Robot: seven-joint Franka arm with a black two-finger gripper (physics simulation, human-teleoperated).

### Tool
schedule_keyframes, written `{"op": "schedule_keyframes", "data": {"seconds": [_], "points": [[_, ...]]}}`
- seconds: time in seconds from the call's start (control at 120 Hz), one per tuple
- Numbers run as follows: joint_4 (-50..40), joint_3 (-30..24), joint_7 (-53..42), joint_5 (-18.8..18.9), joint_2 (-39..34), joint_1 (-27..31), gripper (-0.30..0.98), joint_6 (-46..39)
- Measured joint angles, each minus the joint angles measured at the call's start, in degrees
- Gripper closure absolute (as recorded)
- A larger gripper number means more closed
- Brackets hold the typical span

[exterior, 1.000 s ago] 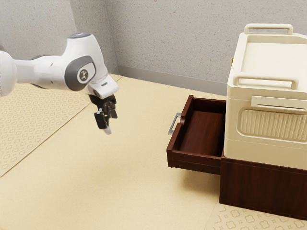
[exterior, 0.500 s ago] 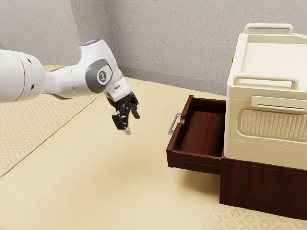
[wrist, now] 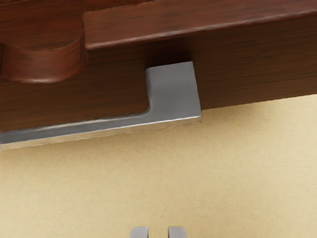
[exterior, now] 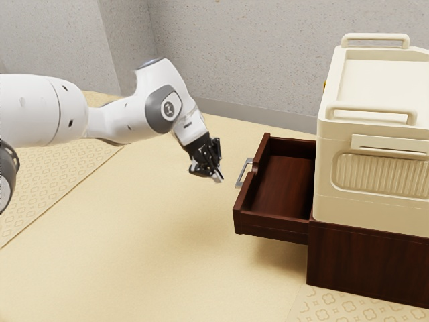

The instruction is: Push the drawer handle with one arm to close the drawer

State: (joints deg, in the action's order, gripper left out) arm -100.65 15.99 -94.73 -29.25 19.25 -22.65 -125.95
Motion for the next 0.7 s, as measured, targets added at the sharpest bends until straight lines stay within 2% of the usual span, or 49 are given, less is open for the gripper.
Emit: {"op": "schedule_keyframes", "data": {"seconds": [0.267, 0.375, 0.7], "points": [[4.1, -1.0, -1.7, -0.7, 2.8, 0.5, 0.78, 0.0], [6.0, -3.1, -2.2, -0.9, 4.4, 2.0, 0.78, 0.0], [7.3, -5.1, -3.1, -1.4, 5.3, 2.1, 0.78, 0.0]]}}
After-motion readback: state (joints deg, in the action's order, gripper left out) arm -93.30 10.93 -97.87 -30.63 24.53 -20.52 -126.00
